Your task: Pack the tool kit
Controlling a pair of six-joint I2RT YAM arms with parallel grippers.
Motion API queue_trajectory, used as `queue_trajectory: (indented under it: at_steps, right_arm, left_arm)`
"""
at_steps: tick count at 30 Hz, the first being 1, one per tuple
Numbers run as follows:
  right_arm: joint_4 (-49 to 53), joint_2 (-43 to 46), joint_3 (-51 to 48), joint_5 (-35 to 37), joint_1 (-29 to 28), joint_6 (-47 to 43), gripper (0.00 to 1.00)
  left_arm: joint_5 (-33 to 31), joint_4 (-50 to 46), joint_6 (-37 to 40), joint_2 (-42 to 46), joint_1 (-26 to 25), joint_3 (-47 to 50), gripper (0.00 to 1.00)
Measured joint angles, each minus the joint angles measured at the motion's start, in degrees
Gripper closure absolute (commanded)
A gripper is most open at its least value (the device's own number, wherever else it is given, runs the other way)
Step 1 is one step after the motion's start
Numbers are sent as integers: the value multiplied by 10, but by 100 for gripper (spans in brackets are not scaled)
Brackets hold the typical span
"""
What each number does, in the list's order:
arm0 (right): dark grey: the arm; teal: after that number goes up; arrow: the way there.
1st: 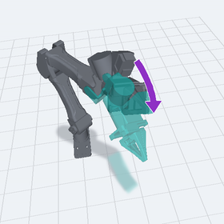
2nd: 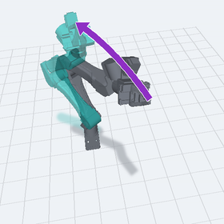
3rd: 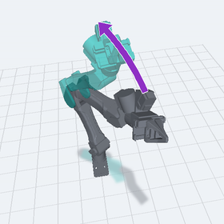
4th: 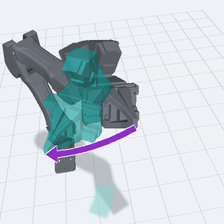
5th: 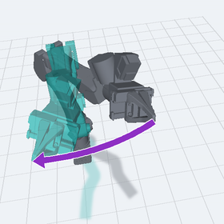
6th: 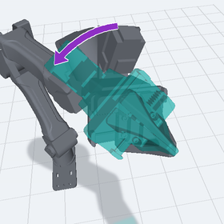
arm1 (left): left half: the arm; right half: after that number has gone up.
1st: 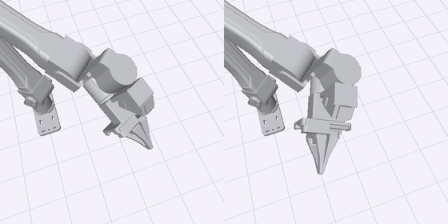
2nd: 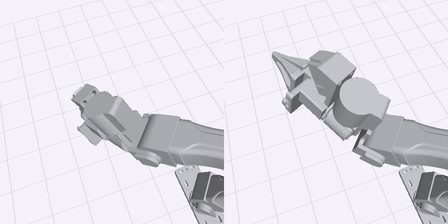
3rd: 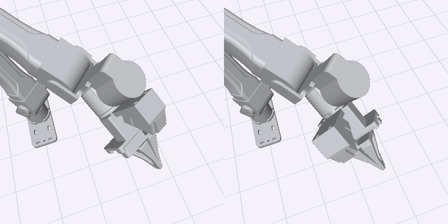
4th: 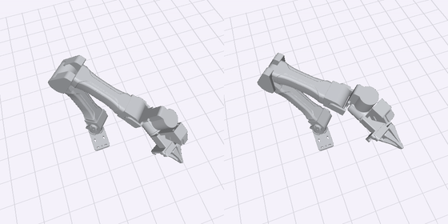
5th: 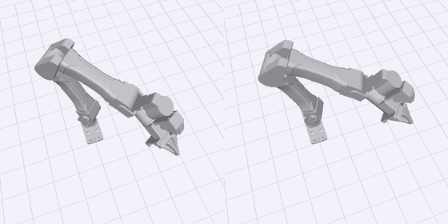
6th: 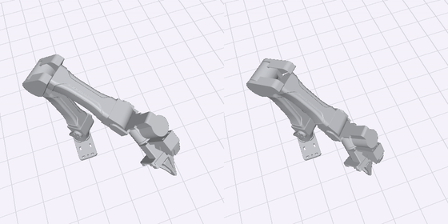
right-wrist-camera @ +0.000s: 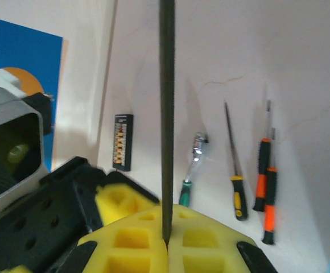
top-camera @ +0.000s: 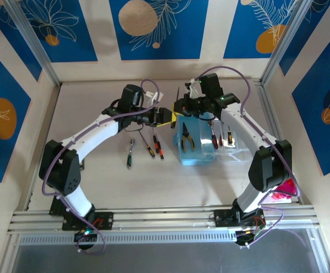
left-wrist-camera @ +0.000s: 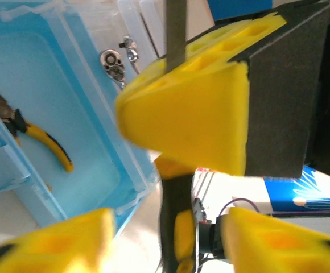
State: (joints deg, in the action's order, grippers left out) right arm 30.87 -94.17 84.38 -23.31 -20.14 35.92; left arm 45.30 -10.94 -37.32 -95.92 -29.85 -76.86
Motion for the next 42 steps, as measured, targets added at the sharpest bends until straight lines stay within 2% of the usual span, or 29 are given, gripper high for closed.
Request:
queue_trajectory:
  at_steps: [1, 5, 10, 15, 19, 24, 29, 36, 42]
  right_arm:
    - [17, 3, 3, 7, 10, -10, 100]
    - [105, 27, 24, 59, 66, -57, 100]
    - [207, 67, 51, 139, 134, -105, 100]
    - [292, 82, 78, 201, 161, -135, 100]
    - [335, 82, 89, 226, 171, -161, 100]
    - [349, 82, 65, 260, 172, -178, 100]
    - [362, 83, 56, 282, 172, -196, 100]
    - [369, 76, 56, 312, 169, -215, 100]
    - [364, 32, 56, 331, 157, -227, 100]
  left_arm:
    - [-11, -16, 7, 5, 3, 0, 0]
    - [-88, -111, 57, 24, 38, -2, 0]
    - [-231, -237, 129, 27, 89, -5, 0]
    - [-321, -321, 176, 12, 114, -21, 0]
    - [-361, -359, 198, -17, 114, -46, 0]
    - [-392, -360, 198, -11, 114, -2, 0]
    - [-394, -351, 187, -2, 114, 45, 0]
    - [-390, -346, 184, -11, 114, 30, 0]
    - [-389, -345, 193, -29, 114, 7, 0]
